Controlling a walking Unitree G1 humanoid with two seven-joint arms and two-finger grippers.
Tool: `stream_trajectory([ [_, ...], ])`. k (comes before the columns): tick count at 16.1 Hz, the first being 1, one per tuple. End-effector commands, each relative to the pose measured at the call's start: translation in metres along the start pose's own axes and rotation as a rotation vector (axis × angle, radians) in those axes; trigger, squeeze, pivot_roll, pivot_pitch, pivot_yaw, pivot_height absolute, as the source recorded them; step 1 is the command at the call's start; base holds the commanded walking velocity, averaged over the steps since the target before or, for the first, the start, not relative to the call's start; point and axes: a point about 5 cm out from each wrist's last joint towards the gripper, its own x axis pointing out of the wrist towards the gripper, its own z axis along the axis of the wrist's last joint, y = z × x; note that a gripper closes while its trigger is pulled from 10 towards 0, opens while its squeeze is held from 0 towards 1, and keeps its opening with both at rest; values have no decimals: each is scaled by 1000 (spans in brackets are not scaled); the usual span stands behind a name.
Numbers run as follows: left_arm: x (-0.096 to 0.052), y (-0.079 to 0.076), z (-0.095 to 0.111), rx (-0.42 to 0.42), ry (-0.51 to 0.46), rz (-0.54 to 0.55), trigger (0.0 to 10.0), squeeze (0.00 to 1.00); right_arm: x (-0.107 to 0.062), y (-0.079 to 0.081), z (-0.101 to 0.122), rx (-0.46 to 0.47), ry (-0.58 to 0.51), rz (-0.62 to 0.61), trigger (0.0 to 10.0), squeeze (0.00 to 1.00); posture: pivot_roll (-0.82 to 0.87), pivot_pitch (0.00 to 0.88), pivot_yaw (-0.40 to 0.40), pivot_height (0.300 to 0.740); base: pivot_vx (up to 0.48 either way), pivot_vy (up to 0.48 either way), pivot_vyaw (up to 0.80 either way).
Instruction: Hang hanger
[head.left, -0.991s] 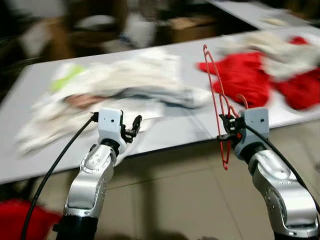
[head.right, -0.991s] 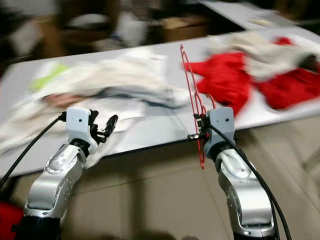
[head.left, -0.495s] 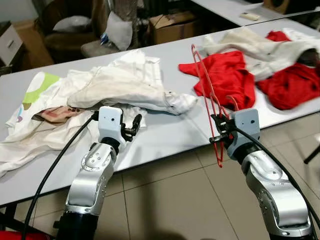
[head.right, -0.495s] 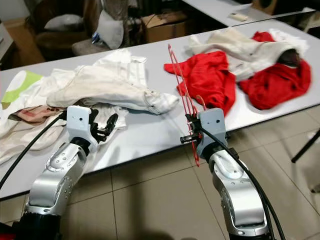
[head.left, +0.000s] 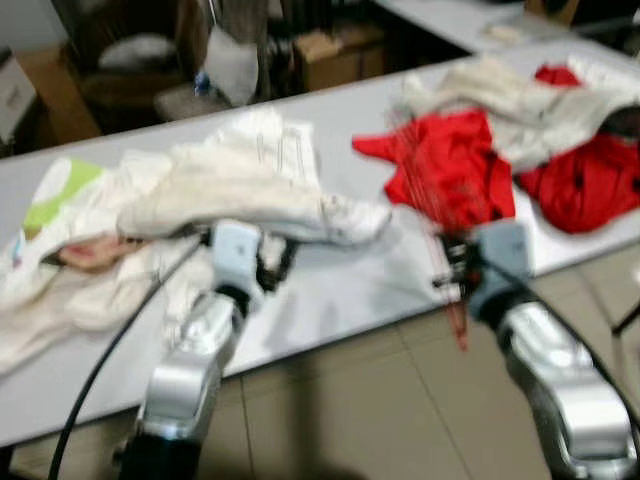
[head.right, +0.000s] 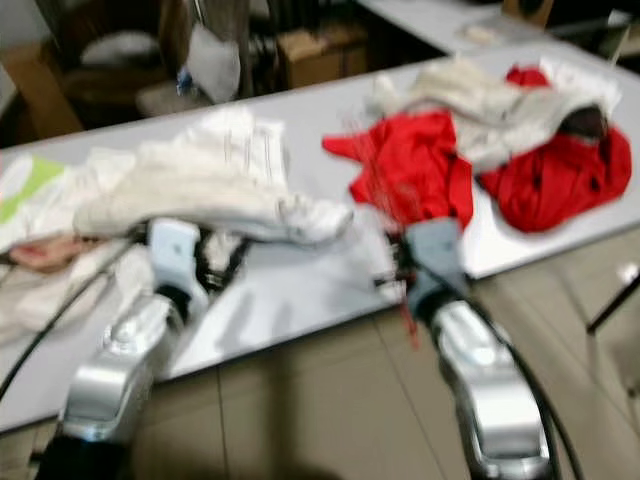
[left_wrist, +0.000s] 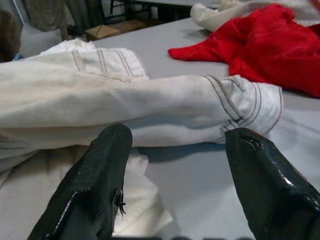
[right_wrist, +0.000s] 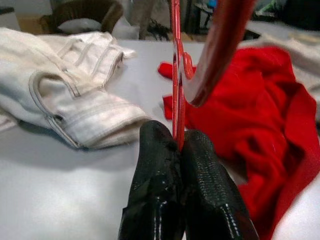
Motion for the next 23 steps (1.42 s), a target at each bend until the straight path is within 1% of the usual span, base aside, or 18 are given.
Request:
stream_trajectory([
  [1, -2, 12, -4, 50, 21, 35, 10000, 0, 3, 11, 4, -4, -26, 56, 10000, 0, -142, 0, 109, 740, 0, 0, 0],
  [2, -2, 12, -2, 50, 16, 35, 10000, 0, 3, 12, 6, 2, -31, 60, 10000, 0, -142, 0, 109, 740, 0, 0, 0],
  [3, -3, 12, -1, 28, 7, 40, 10000, 0, 0, 14, 8, 0, -39, 75, 10000, 0, -153, 0, 116, 740, 0, 0, 0],
  [4, -2, 11, -3, 41, 17, 28, 10000, 0, -2, 13, 6, -14, -34, 70, 10000, 0, -160, 0, 123, 740, 0, 0, 0],
  [6, 1, 9, -4, 50, 15, 27, 10000, 0, -3, 6, 5, -7, -36, 38, 10000, 0, -167, 0, 134, 740, 0, 0, 0],
  [7, 6, 10, -1, 71, 5, 38, 10000, 0, -3, -1, 4, -6, -25, -4, 10000, 0, -163, 0, 125, 740, 0, 0, 0],
  [8, 7, 11, 4, 74, -12, 32, 10000, 0, -1, -1, 5, 14, -31, -15, 10000, 0, -169, 0, 129, 740, 0, 0, 0],
  [9, 7, 18, 2, 67, -8, 73, 10000, 0, 0, 2, 6, -19, -32, -1, 10000, 0, -177, 0, 144, 740, 0, 0, 0],
  [10, 7, 21, -1, 78, 4, 106, 10000, 0, -2, 3, 5, -24, -34, 8, 10000, 0, -177, 0, 147, 740, 0, 0, 0],
  [11, 7, 23, 2, 83, -4, 121, 10000, 0, -5, 2, 4, -5, -31, -7, 10000, 0, -175, 0, 145, 740, 0, 0, 0],
  [13, 5, 37, 6, 79, -27, 187, 10000, 0, -6, 1, 1, 5, -25, -18, 10000, 0, -167, 0, 135, 740, 0, 0, 0],
  [14, 3, 43, 7, 86, -30, 200, 10000, 0, -5, 5, 1, 9, -28, -6, 10000, 0, -160, 0, 131, 740, 0, 0, 0],
  [15, 2, 44, 9, 100, -36, 185, 10000, 0, -4, 8, 3, 10, -35, 20, 10000, 0, -160, 0, 131, 740, 0, 0, 0],
  [17, -8, 39, 10, 85, -53, 144, 10000, 0, -4, 12, 3, 17, -45, 43, 10000, 0, -145, 0, 123, 740, 0, 0, 0],
  [18, -12, 38, 8, 88, -56, 146, 10000, 0, -5, 12, 2, 24, -46, 39, 10000, 0, -134, 0, 117, 740, 0, 0, 0],
  [19, -16, 38, 3, 63, -44, 157, 10000, 0, -5, 12, 1, 31, -52, 40, 10000, 0, -130, 0, 114, 740, 0, 0, 0],
  [20, -17, 38, 3, 48, -49, 166, 10000, 0, -4, 13, 2, 32, -60, 45, 10000, 0, -127, 0, 112, 740, 0, 0, 0],
  [23, -17, 36, 7, 53, -61, 163, 10000, 0, 0, 13, 4, 32, -71, 56, 10000, 0, -105, 0, 98, 740, 0, 219, 0],
])
